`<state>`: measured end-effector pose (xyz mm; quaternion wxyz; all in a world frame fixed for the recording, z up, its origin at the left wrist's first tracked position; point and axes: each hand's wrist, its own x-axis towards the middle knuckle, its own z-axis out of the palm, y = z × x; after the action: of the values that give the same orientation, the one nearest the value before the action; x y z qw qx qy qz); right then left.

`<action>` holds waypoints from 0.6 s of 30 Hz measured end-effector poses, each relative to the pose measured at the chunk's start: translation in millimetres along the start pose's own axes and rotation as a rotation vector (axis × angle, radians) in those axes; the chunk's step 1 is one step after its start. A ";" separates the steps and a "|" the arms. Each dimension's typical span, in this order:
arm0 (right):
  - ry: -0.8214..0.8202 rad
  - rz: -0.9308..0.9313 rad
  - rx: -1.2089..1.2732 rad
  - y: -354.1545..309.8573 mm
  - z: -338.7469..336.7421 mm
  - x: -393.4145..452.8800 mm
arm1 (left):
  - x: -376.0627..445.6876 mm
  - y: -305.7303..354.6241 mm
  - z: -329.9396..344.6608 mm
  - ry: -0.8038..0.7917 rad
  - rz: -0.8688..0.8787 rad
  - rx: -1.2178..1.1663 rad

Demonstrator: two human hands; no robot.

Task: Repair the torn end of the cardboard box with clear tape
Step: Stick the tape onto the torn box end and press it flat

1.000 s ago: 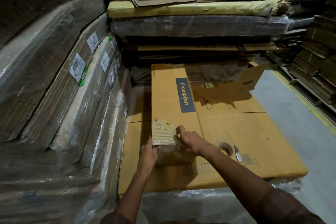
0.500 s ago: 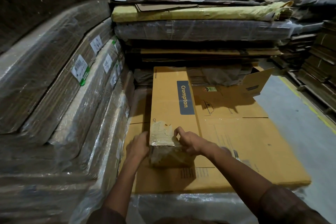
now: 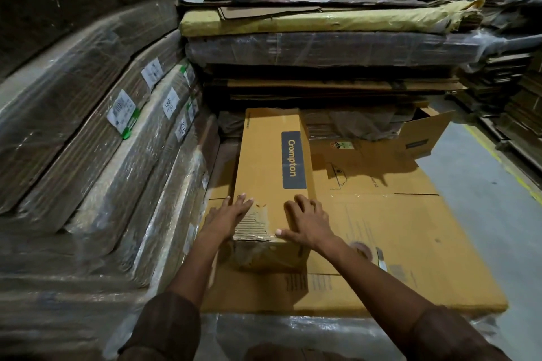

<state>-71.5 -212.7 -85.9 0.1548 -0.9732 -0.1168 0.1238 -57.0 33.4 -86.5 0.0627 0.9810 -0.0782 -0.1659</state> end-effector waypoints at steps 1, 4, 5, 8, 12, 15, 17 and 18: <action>-0.038 -0.005 0.024 1.0 -1.9 2.6 | 0.1 1.7 0.7 0.008 -0.009 0.008; -0.107 0.006 0.098 5.4 -8.7 15.4 | 2.6 7.8 1.8 0.028 -0.030 0.075; -0.112 0.006 0.114 7.7 -11.1 20.8 | 3.1 10.0 1.3 0.034 -0.033 0.094; -0.129 0.006 0.138 16.3 -19.7 35.1 | 2.3 16.5 -0.3 0.046 -0.032 0.144; -0.159 0.022 0.128 28.1 -38.8 47.3 | 0.2 36.1 -3.9 0.040 -0.028 0.207; -0.097 0.042 -0.009 40.4 -59.6 54.3 | -3.7 65.2 -6.3 0.109 0.014 0.213; -0.067 0.060 -0.116 44.3 -70.3 59.9 | -8.5 94.2 -3.0 0.177 0.075 0.209; -0.065 0.071 -0.116 43.0 -73.8 62.5 | -9.9 110.7 2.1 0.208 0.118 0.201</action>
<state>15.9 -255.9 -44.9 0.0896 -0.9795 -0.0940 0.1537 -81.6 -73.5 -68.8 -0.0182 0.9879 -0.1451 -0.0508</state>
